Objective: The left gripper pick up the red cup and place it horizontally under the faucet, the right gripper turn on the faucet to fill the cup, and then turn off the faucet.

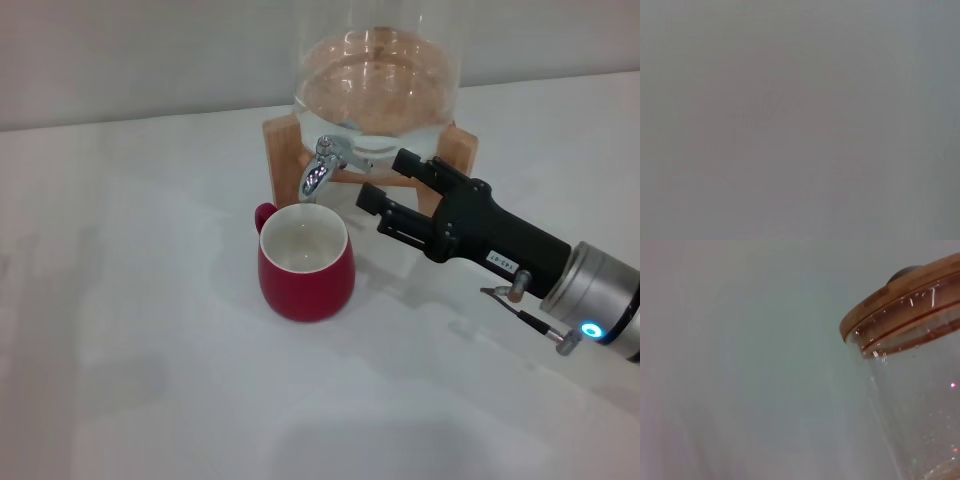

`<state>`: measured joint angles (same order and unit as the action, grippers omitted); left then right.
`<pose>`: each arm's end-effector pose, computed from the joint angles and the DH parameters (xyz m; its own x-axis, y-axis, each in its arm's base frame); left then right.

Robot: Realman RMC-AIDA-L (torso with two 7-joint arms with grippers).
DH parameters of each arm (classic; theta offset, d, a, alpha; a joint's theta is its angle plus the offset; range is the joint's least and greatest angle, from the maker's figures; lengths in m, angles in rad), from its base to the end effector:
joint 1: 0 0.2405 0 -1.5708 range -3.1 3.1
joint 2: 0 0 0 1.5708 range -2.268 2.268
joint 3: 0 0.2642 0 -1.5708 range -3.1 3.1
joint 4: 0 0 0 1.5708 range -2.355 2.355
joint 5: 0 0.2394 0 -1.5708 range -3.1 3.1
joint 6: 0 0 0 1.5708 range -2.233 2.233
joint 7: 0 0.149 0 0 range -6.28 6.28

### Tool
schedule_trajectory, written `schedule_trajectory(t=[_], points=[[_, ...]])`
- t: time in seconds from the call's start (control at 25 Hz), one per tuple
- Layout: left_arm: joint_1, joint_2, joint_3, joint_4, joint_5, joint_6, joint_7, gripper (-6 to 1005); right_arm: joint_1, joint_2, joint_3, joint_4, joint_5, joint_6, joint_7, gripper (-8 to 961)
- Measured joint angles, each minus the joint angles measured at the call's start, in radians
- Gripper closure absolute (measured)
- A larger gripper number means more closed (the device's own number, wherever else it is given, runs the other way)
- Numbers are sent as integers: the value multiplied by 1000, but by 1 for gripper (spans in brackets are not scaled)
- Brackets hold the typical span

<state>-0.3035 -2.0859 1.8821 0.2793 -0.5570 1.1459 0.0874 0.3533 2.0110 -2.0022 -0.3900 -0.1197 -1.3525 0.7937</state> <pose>-0.3757 0.3339 -0.0086 0.8194 -0.0818 0.5674 0.5716 0.0410 -0.8195 0.2731 0.3223 -0.0596 0.4426 -0.1034 -0.8907 -0.6286 -0.7442 -0.2259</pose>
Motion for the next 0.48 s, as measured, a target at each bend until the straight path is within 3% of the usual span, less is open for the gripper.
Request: schedule_trajectory(t=[0.48], points=[[0,0,2,0,0,0,-1,118,44,3,-36,-13,0,44,10,96]])
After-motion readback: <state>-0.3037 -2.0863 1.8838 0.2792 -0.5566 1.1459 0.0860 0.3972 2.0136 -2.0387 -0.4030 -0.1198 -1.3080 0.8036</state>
